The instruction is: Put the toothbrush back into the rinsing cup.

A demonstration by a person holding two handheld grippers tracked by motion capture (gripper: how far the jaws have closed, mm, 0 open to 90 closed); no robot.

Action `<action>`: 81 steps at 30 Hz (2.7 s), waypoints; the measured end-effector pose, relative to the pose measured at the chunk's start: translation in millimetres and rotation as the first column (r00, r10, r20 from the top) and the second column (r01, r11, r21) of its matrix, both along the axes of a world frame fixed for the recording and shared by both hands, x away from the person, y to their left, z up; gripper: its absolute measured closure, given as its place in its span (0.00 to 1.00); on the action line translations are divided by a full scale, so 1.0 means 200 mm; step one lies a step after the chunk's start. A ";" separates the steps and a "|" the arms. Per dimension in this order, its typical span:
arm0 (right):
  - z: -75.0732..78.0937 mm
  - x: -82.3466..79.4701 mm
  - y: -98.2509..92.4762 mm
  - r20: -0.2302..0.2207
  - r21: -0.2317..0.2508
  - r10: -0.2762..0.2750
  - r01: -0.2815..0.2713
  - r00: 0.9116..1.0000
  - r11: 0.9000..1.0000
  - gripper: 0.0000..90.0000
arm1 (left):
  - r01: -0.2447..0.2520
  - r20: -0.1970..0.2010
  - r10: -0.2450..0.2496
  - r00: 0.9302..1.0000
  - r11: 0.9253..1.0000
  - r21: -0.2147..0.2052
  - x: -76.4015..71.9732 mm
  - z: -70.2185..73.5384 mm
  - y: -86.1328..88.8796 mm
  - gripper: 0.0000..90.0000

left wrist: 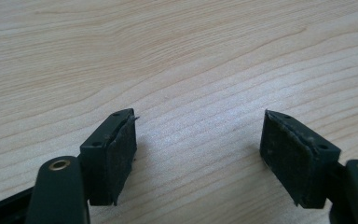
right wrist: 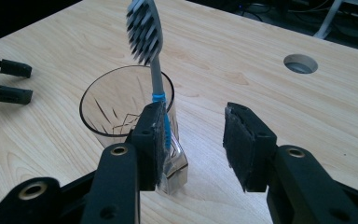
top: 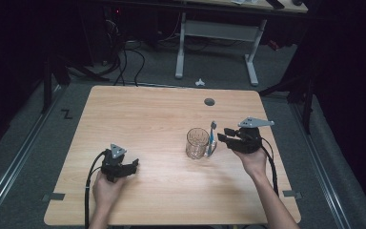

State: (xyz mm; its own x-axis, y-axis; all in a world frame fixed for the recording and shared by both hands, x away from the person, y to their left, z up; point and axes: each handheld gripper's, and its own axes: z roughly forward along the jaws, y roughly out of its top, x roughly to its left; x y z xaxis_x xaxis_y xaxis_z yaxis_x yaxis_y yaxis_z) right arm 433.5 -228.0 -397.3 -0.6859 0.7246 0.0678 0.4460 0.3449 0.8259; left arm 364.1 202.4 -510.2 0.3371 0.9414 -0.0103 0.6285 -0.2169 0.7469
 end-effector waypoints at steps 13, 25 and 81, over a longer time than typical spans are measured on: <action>0.03 -0.03 -0.04 0.022 0.016 -0.010 0.010 1.000 1.000 0.66 | 0.000 0.000 0.000 1.000 1.000 0.000 0.00 0.00 0.00 0.31; 0.03 -0.06 -0.08 0.025 0.027 -0.024 0.024 0.999 0.999 0.66 | -0.001 0.000 0.001 1.000 1.000 0.000 0.00 0.00 0.00 0.31; -0.04 -0.16 -0.30 0.004 0.106 -0.103 0.102 0.995 0.989 0.67 | -0.001 0.000 0.001 1.000 1.000 0.000 0.00 0.00 0.00 0.31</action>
State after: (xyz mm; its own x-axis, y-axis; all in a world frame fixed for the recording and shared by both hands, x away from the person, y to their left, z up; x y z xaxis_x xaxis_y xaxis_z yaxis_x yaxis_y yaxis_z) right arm 401.6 -287.6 -405.8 -0.6090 0.7805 0.1416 0.4668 0.2083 0.8595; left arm 364.1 202.3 -510.2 0.3363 0.9417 -0.0105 0.6284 -0.2161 0.7472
